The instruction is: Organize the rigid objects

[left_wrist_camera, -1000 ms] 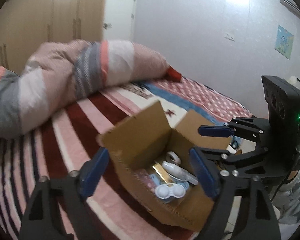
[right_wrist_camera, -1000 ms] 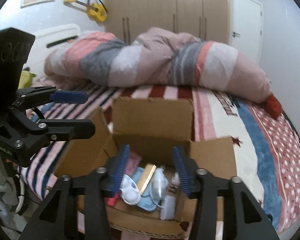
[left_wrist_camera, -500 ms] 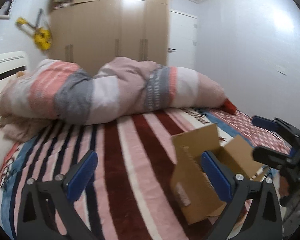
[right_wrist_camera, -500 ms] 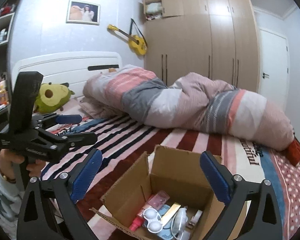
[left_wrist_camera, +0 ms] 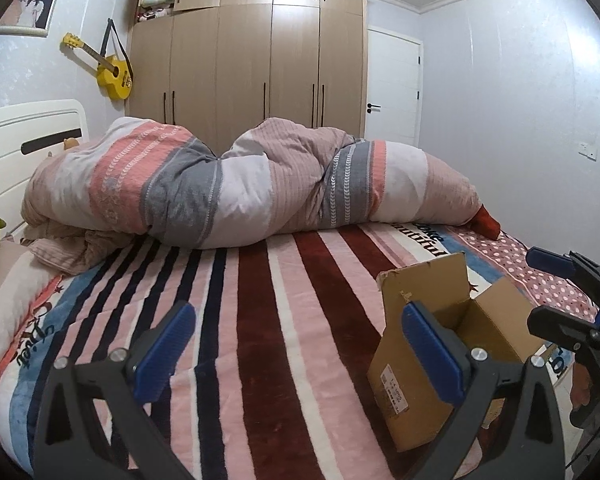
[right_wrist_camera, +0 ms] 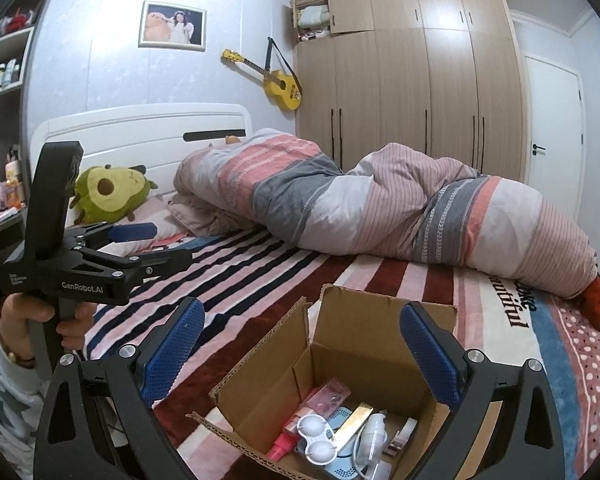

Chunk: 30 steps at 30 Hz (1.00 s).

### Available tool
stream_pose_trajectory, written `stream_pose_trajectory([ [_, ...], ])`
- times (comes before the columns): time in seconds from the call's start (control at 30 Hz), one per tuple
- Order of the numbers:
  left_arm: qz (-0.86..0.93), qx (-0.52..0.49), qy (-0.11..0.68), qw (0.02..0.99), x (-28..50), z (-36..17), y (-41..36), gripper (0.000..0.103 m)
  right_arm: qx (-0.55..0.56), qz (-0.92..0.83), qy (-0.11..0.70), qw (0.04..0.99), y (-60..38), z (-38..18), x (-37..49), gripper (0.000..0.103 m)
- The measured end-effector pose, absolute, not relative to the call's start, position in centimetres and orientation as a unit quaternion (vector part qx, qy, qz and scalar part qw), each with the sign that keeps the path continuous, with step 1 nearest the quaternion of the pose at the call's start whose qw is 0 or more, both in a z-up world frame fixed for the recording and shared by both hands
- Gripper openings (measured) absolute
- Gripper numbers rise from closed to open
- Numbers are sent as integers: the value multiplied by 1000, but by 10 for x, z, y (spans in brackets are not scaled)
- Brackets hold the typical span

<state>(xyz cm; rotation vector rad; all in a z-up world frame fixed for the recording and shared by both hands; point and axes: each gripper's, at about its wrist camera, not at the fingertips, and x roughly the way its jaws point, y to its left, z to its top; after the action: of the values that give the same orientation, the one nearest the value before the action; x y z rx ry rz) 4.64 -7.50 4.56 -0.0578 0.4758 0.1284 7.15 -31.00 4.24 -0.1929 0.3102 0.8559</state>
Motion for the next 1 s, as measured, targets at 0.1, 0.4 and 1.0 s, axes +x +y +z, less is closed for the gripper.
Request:
stream_pose_trajectory([
  [0.1, 65, -28, 235, 969, 46, 46, -74, 102, -94, 413, 150, 893, -310, 42, 71, 98],
  [0.4, 71, -30, 232, 970, 44, 46, -75, 102, -94, 414, 150, 893, -309, 42, 71, 98],
  [1.0, 77, -29, 230, 970, 43, 46, -76, 102, -94, 415, 150, 892, -310, 42, 72, 98],
])
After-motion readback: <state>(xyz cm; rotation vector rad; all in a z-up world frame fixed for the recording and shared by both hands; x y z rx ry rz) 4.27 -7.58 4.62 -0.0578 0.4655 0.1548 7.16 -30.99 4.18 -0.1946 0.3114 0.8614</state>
